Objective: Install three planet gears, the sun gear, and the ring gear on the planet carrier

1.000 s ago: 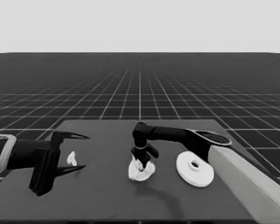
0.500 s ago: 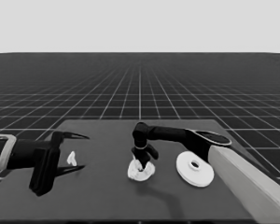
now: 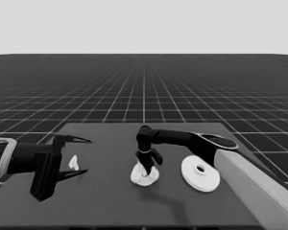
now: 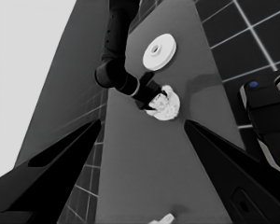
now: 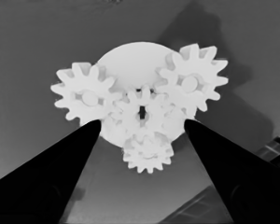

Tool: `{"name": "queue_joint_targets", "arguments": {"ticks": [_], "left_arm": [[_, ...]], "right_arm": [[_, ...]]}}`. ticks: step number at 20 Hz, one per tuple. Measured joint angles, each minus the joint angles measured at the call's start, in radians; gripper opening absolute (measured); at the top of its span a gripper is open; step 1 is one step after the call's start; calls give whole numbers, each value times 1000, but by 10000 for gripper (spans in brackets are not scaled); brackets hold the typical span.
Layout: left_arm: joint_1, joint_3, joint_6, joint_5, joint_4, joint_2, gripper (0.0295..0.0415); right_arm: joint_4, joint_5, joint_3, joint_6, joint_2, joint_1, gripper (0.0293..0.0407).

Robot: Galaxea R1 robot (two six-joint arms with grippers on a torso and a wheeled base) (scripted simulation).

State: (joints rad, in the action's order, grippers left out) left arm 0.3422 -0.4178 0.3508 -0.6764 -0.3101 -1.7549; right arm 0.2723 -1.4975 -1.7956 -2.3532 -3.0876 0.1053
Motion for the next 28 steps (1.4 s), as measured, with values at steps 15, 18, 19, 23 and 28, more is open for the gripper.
{"name": "queue_joint_targets", "arguments": {"ticks": [15, 18, 19, 23, 28], "left_arm": [[0, 0, 0, 0, 0, 0, 385], [0, 0, 0, 0, 0, 0, 385], [0, 0, 0, 0, 0, 0, 385], [0, 0, 0, 0, 0, 0, 385], [0, 0, 0, 0, 0, 0, 385]], "right_arm": [[-113, -40, 73, 992, 17, -135, 385], [237, 193, 891, 1667, 717, 108, 395], [314, 243, 1102, 1819, 982, 172, 389], [412, 308, 1373, 2011, 1290, 242, 385], [-77, 106, 924, 1542, 1027, -151, 393]]}}
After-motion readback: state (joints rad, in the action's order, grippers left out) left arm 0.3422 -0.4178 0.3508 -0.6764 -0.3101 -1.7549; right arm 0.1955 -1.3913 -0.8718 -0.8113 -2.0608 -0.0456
